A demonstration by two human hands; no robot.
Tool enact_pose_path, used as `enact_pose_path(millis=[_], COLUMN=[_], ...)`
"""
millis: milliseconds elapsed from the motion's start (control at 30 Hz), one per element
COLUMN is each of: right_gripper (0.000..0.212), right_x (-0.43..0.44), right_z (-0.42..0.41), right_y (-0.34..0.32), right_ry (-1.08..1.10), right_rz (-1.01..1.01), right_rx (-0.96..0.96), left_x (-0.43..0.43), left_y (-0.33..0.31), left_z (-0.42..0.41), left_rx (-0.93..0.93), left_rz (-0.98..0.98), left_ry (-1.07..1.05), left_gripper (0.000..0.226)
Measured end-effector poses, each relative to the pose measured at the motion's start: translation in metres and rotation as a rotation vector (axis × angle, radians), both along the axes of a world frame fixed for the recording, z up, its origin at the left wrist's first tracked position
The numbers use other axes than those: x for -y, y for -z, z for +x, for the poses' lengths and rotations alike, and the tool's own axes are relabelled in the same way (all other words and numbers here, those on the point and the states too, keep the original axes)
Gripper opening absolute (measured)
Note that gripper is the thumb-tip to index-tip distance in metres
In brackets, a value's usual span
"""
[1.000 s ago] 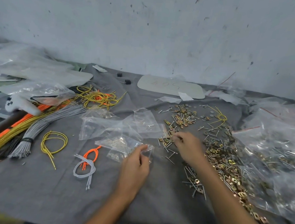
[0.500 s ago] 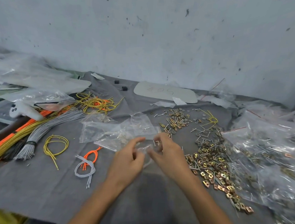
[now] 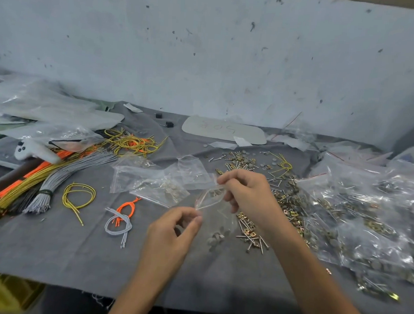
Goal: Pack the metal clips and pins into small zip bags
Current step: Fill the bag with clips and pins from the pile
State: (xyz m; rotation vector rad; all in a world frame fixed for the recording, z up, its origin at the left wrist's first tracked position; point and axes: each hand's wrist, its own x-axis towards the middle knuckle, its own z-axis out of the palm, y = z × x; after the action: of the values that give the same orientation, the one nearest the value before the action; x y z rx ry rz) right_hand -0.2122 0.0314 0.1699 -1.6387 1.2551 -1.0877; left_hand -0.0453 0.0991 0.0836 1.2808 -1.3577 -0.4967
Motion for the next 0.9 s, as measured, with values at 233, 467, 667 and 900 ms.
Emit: enact_pose_path(millis=[233,467,667,900], right_gripper=[0.026,0.023,0.019,0.020], right_x=[-0.022,-0.048,-0.069,-0.093], right_z=[-0.020,-0.032,-0.048,-0.044], right_y=[-0.017,-0.027,-0.030,-0.037], right_ry=[0.056,0.020,0.082,-0.158], right_rz=[0.049,0.046,-0.125,-0.514], right_rx=[0.200,0.324,0.092,-0.521], left_x=[-0.007,-0.019,-0.032,-0.046], left_y=[-0.027,-0.042,-0.051,-0.061], left_z=[-0.019,-0.026,-0.030,-0.032], left_rx=[-0.077,-0.121,-0.162,-0.024], left_rz=[-0.124,-0.184,-0.229,-0.235], left_ry=[0.076,0.087,0.100,0.141], left_gripper=[0.017,0.012,0.016,0.010])
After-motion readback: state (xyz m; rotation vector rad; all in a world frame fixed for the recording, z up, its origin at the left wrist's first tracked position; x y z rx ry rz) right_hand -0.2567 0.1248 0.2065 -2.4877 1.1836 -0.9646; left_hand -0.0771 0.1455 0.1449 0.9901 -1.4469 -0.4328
